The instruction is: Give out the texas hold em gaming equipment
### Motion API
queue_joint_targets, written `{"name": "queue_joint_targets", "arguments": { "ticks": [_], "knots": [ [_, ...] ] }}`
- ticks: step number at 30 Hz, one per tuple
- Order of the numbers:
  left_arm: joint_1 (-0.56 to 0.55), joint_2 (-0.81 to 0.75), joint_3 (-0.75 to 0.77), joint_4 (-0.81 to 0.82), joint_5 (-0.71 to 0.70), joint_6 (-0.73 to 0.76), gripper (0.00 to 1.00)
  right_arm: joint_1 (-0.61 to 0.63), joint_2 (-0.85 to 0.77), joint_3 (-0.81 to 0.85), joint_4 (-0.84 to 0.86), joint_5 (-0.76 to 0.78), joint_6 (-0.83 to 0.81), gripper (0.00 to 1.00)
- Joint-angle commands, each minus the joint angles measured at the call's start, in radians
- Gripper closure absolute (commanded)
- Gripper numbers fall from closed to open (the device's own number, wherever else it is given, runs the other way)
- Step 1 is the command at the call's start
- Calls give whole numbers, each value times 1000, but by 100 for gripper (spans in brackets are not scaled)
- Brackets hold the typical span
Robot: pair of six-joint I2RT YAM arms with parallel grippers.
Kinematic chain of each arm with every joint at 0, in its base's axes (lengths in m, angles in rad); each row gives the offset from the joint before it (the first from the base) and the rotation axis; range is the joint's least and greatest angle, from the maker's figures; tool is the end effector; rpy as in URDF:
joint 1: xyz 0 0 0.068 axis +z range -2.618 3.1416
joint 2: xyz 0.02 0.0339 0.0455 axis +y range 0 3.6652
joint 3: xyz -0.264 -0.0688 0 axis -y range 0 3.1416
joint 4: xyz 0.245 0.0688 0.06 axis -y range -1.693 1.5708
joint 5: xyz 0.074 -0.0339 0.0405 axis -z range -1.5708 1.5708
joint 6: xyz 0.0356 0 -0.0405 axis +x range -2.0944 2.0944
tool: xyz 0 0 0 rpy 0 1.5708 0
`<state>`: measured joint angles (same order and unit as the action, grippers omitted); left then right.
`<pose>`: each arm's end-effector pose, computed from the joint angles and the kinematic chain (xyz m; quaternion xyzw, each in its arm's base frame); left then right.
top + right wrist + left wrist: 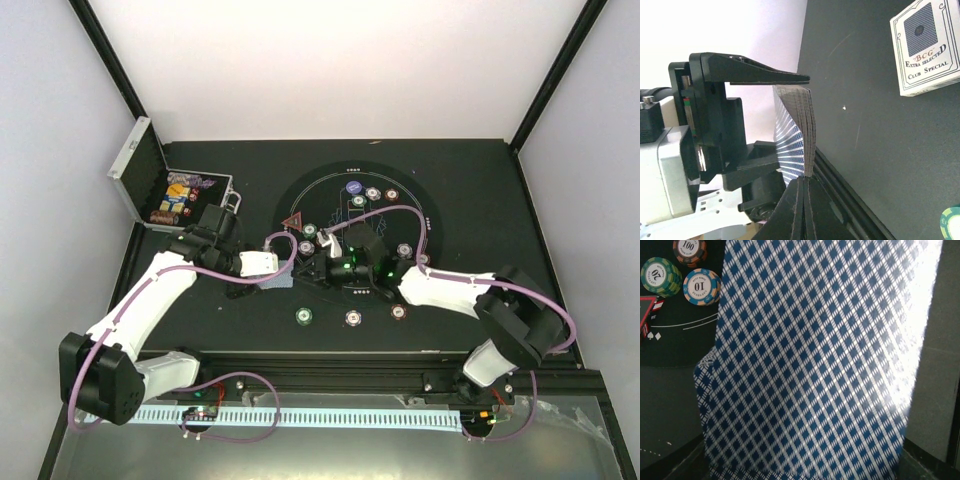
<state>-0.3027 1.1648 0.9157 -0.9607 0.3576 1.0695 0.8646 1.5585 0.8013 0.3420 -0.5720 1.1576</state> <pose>0.1928 -0.0733 0.2534 0.6380 0.7288 -0.0962 0.2293 0.2002 0.2644 0.2109 -0.0351 0.8175 0.5695 0.0779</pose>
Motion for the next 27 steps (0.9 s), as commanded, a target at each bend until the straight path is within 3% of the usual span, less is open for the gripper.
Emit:
{"name": "queue_joint_targets", "arguments": {
  "ticks": [1,14,20,27],
  "knots": [
    [-1,3,7,22,-16,-13,98,-30,-41,-26,130,-54,55,99],
    [19,31,14,22,-52,-28,98,-290,-116,0,-135,-140,-121,99],
    [24,35,39,-12,-33,-36,98,-360,111,249,-311,-153,-258,99],
    [24,25,57,-39,-10,-53,98,-366,470,626,-445,-145,-309,99]
  ]
}}
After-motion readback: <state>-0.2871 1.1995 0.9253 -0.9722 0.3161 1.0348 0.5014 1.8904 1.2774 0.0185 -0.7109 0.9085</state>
